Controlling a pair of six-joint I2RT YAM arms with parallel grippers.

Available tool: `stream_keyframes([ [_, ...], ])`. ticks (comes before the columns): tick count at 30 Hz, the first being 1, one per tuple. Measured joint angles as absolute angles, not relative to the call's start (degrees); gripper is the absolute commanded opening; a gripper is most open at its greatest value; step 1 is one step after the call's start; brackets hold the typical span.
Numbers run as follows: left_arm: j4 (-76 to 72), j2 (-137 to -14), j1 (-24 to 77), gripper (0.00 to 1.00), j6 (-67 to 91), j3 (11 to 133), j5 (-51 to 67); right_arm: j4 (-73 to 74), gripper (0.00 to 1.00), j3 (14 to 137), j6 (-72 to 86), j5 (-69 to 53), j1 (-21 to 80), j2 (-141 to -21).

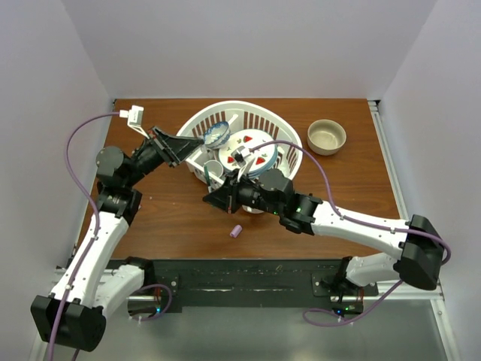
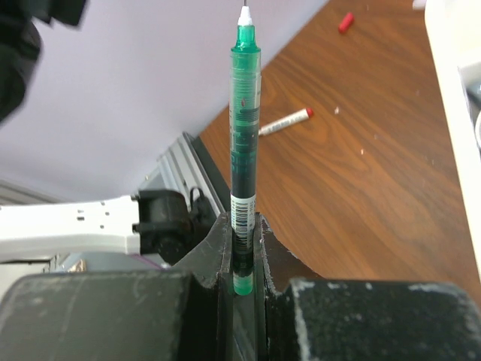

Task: Insert the pens into the pen caps

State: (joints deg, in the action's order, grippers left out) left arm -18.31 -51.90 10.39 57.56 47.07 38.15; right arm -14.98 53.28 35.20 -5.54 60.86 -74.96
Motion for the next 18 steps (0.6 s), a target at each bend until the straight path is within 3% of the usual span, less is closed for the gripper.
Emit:
stream_keyframes([
  [18,-18.87,-49.32,10.66,0.00,57.87,44.25,39.07,-16.75,0.00,55.22,35.75,-3.84,61.12,-76.44],
])
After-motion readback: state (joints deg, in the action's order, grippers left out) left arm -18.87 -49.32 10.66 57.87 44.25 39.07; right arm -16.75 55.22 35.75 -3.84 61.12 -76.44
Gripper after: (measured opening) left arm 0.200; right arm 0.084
